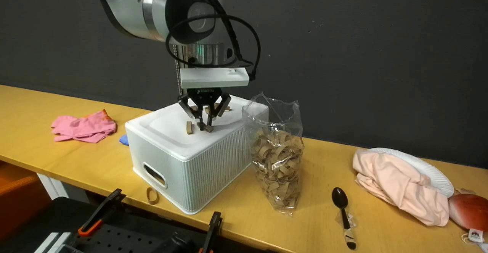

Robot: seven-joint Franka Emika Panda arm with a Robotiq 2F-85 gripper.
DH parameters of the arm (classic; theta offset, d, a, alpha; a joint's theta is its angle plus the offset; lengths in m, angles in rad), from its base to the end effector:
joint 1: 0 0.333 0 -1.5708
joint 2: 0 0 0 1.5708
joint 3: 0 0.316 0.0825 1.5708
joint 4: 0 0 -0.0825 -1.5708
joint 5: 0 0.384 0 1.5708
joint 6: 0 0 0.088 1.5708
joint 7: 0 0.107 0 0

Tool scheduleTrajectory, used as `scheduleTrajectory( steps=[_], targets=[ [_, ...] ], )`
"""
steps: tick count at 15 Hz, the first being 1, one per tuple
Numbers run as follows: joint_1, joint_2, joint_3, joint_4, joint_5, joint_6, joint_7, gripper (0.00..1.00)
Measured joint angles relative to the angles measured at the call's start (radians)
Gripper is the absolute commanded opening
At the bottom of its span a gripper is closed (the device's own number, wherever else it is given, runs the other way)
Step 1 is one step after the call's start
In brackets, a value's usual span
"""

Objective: Move the rubber bands into a plastic

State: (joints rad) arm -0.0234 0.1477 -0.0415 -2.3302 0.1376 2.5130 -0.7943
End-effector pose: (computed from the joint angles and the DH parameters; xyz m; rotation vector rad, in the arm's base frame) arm 0.5201 -0.0350 0.2779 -2.9379 -0.9412 -0.0991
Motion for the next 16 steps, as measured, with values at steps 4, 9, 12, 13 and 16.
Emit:
scheduleTrajectory(
  steps=[4,9,12,13,16],
  targets=[
    [0.000,-0.010,0.004,-0.005,0.000,0.001,0.000,0.01],
    [-0.007,-0.046,0.004,-0.012,-0.030,0.002,0.006,0.01],
    [-0.028,-0.109,-0.006,-0.023,-0.066,0.002,0.015,0.01],
    [-0.038,-0.136,-0.013,-0.028,-0.075,0.002,0.016,0.01],
    [-0.071,-0.212,-0.048,-0.039,-0.085,0.000,0.016,0.01]
  ],
)
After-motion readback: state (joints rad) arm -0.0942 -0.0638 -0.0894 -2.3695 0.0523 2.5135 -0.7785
